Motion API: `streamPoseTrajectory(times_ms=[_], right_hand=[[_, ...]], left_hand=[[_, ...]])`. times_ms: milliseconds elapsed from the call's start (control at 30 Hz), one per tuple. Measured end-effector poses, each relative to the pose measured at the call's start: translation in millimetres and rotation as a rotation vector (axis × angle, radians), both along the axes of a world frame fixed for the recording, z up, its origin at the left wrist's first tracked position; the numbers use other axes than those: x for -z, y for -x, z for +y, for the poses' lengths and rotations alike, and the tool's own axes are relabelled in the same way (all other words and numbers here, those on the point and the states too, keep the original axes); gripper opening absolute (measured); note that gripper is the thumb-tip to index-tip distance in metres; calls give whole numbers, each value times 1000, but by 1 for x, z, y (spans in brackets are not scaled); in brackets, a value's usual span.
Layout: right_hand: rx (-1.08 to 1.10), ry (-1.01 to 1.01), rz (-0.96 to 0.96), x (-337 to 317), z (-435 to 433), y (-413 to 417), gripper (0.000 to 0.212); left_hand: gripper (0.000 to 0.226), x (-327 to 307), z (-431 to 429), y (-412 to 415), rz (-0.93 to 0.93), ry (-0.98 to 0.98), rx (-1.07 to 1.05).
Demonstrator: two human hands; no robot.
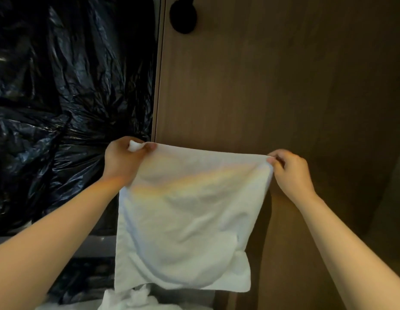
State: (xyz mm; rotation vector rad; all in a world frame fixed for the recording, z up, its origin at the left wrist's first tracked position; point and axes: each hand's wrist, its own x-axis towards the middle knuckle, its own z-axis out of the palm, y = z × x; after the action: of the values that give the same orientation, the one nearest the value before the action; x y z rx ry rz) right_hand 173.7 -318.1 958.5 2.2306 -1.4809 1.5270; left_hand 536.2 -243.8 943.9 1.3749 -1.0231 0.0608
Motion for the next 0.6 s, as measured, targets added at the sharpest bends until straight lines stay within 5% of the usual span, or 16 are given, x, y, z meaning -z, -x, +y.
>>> streamPoseTrajectory(times_ms=[333,600], right_hand=[[-26,-141,-284,49,-3,-2,14],[83,-649,104,141,0,-11,10]], left_hand=[[35,32,2,-3,-8,-176,-24],[32,120,16,23,-16,-453,122]])
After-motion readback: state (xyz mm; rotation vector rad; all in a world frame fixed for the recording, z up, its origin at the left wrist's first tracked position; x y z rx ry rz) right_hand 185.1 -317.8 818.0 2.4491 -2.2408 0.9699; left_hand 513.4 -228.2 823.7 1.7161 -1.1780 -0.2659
